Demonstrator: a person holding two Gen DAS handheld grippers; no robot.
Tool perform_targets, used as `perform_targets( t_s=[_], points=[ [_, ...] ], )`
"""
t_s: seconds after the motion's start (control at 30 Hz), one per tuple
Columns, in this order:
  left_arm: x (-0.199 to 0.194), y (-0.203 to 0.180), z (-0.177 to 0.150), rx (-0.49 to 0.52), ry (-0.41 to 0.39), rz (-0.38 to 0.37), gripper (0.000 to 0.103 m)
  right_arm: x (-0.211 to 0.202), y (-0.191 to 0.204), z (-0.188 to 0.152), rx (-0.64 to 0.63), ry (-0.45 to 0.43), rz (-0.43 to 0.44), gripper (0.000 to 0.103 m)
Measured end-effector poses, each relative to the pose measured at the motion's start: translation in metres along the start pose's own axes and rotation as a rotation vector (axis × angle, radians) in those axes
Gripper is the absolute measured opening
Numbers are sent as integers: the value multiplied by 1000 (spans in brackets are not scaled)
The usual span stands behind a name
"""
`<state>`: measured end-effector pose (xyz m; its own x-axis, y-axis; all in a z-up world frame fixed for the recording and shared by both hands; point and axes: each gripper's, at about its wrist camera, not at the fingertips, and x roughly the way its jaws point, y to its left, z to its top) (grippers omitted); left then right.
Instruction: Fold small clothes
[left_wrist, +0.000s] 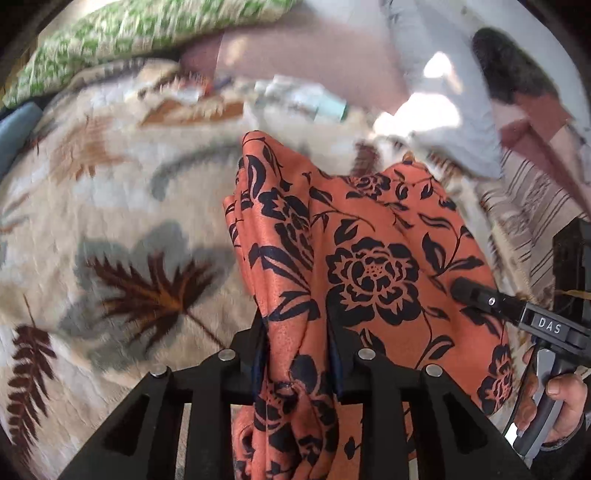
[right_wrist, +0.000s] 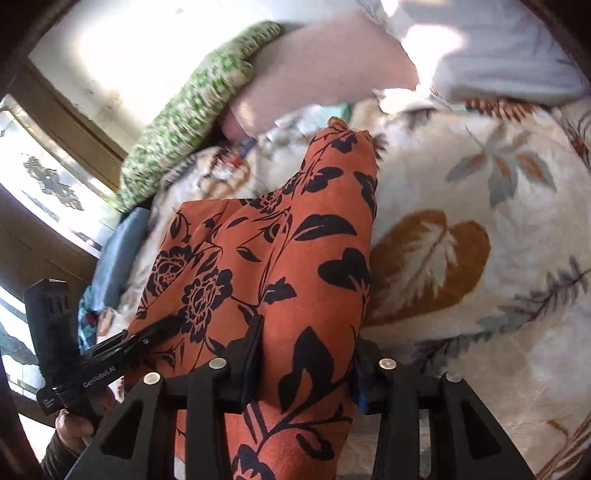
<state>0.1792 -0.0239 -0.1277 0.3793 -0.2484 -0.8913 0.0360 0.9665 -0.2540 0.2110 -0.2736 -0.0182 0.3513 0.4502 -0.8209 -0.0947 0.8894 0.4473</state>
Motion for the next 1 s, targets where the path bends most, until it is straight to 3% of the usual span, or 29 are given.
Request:
perform_targets(
  t_s=[0.03,0.07,0.13,0.2,0.3,0.37,0.47,0.5,0.53,0.57,0.63,0.7,0.77,0.83,1.0],
  points=[
    [9,3,-5,-10,-2,16,44,20,-10,-6,16,53,-51,61],
    [4,5,-9,-17,-48,25,48,33,-20,-13,50,86,-90,73],
    [-14,5,-9,-3,-68,31,49,18,-24,-16,112,19,-75,74],
    [-44,4,-11,18,-139,33,49,-9,-11,-14,84,-56,-151,74],
    [-75,1,-29,46,-209,13,60,-54,13,-24,70,-163,-75,74],
    [-64,-1,-39,64,-148,-25,62,-66,28,-36,59,-170,13,77],
    [-11,2,-51,22,63,26,62,-34,22,-52,160,-31,195,82],
    [-4,6,-53,-2,77,21,63,-13,13,-56,207,49,181,82],
    [-10,6,-53,-3,57,21,64,-1,7,-59,237,95,149,81],
    [-21,4,-52,6,41,41,63,-6,9,-58,240,67,154,81],
    [-56,-2,-52,34,-70,77,64,-33,23,-53,204,3,164,81],
    [-87,-8,-56,61,-165,141,73,-64,41,-53,117,-78,78,81],
    [-113,-15,-62,69,-245,199,88,-86,57,-58,29,-126,-47,84],
    [-133,-20,-70,75,-307,245,88,-97,71,-69,-39,-133,-177,86],
    [-166,-25,-87,72,-337,272,88,-115,82,-111,-137,-121,-418,87]
  ],
)
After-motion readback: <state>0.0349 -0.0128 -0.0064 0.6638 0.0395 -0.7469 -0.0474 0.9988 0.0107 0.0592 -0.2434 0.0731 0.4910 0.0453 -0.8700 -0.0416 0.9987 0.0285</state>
